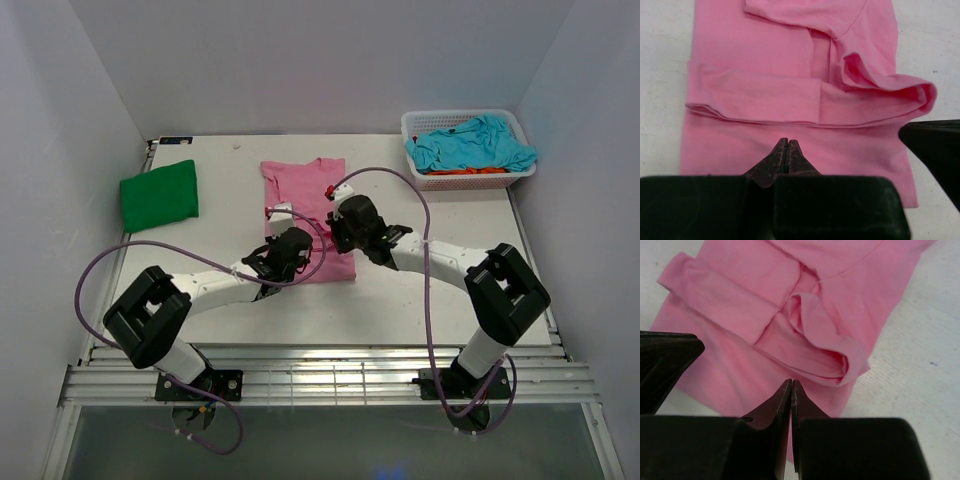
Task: Fold and stack the t-shirts
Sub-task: Fold the tshirt
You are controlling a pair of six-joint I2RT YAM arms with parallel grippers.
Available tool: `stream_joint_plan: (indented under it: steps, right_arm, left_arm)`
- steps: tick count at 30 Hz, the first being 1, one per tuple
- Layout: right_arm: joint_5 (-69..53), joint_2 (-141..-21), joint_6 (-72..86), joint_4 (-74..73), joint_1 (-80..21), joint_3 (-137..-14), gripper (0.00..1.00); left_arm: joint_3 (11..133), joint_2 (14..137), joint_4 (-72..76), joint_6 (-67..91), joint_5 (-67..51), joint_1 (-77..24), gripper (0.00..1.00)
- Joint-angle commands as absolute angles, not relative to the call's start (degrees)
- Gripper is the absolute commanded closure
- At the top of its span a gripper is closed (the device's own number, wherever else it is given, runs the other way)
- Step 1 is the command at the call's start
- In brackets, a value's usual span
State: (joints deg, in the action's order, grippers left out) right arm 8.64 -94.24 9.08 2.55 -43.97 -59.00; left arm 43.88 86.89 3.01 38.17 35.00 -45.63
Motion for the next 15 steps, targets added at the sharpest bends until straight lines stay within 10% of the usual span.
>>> stream_joint_plan:
  steps: [1,15]
  right_arm:
    - [0.6,-96.2,10.5,7.8,-44.2,-59.5,0.92]
    - [-7.0,-105.5,12.3,9.0,-44.2,-64.2,0.92]
  left_arm:
    - [43.1,86.7,3.7,43.0,32.9,-46.3,1.0]
    - [39.6,90.2,3.8,47.1,33.1,-47.9,1.0]
